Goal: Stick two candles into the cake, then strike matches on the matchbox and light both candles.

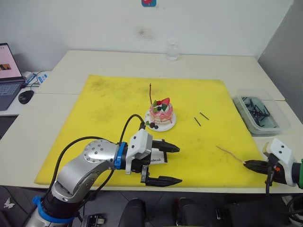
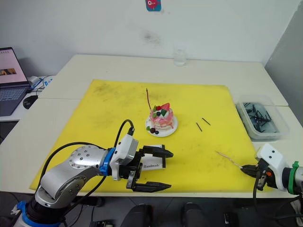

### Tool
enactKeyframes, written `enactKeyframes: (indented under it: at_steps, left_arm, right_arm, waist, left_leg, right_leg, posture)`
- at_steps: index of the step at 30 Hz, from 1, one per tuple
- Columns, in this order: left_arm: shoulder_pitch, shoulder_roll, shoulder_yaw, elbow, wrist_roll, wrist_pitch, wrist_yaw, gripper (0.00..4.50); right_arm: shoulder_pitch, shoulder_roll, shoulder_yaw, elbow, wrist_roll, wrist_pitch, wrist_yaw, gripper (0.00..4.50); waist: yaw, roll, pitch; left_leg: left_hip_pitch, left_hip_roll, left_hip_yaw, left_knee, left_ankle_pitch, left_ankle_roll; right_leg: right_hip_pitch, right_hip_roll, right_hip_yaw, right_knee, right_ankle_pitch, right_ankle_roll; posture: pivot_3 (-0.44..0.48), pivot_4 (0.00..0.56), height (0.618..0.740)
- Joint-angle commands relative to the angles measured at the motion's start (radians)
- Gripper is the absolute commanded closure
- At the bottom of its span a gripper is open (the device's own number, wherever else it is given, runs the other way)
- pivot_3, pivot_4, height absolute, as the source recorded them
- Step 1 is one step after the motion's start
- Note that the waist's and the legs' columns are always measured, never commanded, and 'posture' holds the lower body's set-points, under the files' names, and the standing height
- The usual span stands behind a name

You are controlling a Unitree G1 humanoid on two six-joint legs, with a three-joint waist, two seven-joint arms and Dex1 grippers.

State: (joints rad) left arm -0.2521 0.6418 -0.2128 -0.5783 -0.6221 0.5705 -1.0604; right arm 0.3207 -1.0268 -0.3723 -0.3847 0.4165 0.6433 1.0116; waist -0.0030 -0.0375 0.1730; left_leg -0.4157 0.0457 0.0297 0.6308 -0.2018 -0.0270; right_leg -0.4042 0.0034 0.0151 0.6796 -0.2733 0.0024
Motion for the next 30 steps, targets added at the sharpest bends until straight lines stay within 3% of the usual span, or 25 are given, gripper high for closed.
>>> enactKeyframes:
  at_steps: [1,8,14,17,20,23,27,30]
  left_arm:
    - [-0.015,-0.007,-0.012,-0.006,0.000,-0.010,-0.001,0.00]
    - [-0.007,-0.020,-0.031,-0.011,0.018,-0.016,0.016,0.00]
    - [-0.001,-0.016,-0.035,-0.007,0.042,-0.036,0.030,0.00]
    - [0.004,-0.009,-0.048,-0.008,0.076,-0.070,0.014,0.00]
    - [0.004,-0.010,-0.061,-0.015,0.097,-0.099,0.002,0.00]
    - [-0.007,-0.013,-0.083,-0.027,0.126,-0.130,-0.004,0.00]
    - [-0.023,-0.016,-0.110,-0.043,0.162,-0.161,-0.006,0.00]
    - [-0.020,-0.032,-0.101,-0.071,0.119,-0.126,0.020,0.00]
  right_arm:
    - [-0.001,-0.020,-0.022,0.002,0.002,0.006,0.020,3.49]
    - [0.025,-0.018,-0.083,-0.057,0.036,0.062,0.024,0.97]
    - [0.009,-0.104,-0.190,-0.162,0.085,0.181,0.064,0.97]
    - [-0.024,-0.200,-0.169,-0.206,0.089,0.274,0.061,0.97]
    - [-0.130,-0.323,-0.051,-0.217,0.105,0.410,0.018,0.97]
    - [-0.263,-0.377,0.089,-0.206,0.134,0.470,0.009,0.97]
    - [-0.395,-0.390,0.285,-0.154,0.073,0.450,-0.009,0.97]
    - [-0.480,-0.369,0.420,-0.115,0.025,0.435,-0.010,0.97]
  waist:
    - [0.000,0.000,0.000]
    - [0.000,0.000,0.000]
    - [0.000,0.000,0.000]
    - [-0.001,0.001,0.000]
    - [-0.002,0.001,0.000]
    - [-0.001,0.000,0.000]
    - [0.000,0.000,0.000]
    - [0.000,0.001,0.000]
  left_leg:
    - [0.000,0.000,0.000,0.000,0.000,0.000]
    - [0.000,0.000,0.000,0.000,0.000,0.000]
    - [0.000,0.000,0.000,0.001,0.000,0.000]
    - [0.000,0.000,0.000,0.001,0.000,0.000]
    - [0.001,0.000,0.001,0.001,0.000,0.000]
    - [0.000,0.000,0.000,0.001,0.000,0.000]
    - [-0.001,0.000,0.001,0.001,0.000,0.000]
    - [-0.001,0.000,0.001,0.001,0.000,0.000]
  right_leg:
    - [0.000,0.000,0.000,0.000,0.000,0.000]
    - [0.000,0.000,0.000,0.000,0.000,0.000]
    - [0.000,0.000,0.000,0.001,0.000,0.000]
    - [0.000,0.000,0.000,0.001,0.000,0.000]
    - [0.000,0.000,0.001,0.001,0.000,0.000]
    - [0.000,0.000,0.000,0.000,0.000,0.000]
    - [0.000,0.000,0.000,-0.001,0.000,0.000]
    - [-0.001,-0.001,0.001,-0.001,0.000,0.000]
  posture:
    - [0.000,0.150,0.740]
    - [0.000,0.150,0.740]
    - [0.000,0.150,0.740]
    - [0.000,0.150,0.740]
    - [0.000,0.150,0.740]
    - [0.000,0.150,0.740]
    - [0.000,0.150,0.740]
    - [0.000,0.150,0.740]
